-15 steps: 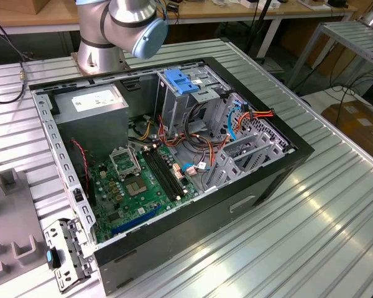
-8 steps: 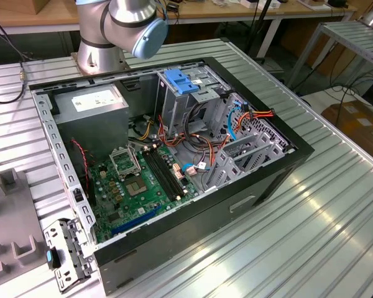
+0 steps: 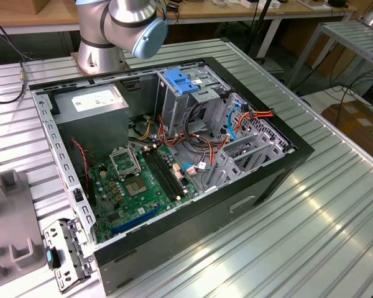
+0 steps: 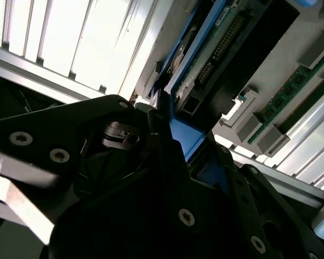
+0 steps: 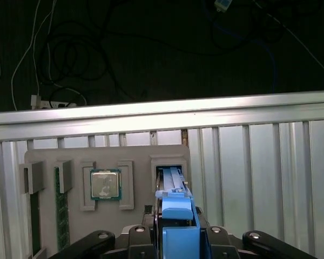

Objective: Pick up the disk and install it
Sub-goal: 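Pick up the disk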

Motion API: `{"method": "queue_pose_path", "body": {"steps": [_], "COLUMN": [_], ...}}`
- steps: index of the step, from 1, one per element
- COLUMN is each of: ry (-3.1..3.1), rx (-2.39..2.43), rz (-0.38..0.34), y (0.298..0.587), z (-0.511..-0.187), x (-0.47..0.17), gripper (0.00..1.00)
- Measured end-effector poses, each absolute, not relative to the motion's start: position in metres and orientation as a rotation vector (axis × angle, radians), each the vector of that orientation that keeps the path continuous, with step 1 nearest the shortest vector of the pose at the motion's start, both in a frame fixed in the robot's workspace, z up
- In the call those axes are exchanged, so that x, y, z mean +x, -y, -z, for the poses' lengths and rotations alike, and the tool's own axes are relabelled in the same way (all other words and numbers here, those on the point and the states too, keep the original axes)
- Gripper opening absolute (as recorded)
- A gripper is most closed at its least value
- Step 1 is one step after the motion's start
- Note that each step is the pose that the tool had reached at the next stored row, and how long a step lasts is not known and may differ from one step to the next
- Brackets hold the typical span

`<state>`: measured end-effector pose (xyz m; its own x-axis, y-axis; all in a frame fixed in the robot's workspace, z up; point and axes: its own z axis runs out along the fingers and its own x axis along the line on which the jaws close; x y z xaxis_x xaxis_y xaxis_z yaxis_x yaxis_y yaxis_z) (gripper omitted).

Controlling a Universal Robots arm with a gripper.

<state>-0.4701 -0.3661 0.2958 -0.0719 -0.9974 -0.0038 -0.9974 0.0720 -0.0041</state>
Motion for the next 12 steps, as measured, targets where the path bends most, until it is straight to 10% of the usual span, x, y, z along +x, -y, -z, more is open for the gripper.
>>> {"method": "queue_pose_path", "body": {"steps": [12], "ry": [-2.252], "rx": [-2.183], "rz": [0.000], "y": [0.3660], "z": [-0.2957], "x": [-0.4701], "gripper": [0.37]}}
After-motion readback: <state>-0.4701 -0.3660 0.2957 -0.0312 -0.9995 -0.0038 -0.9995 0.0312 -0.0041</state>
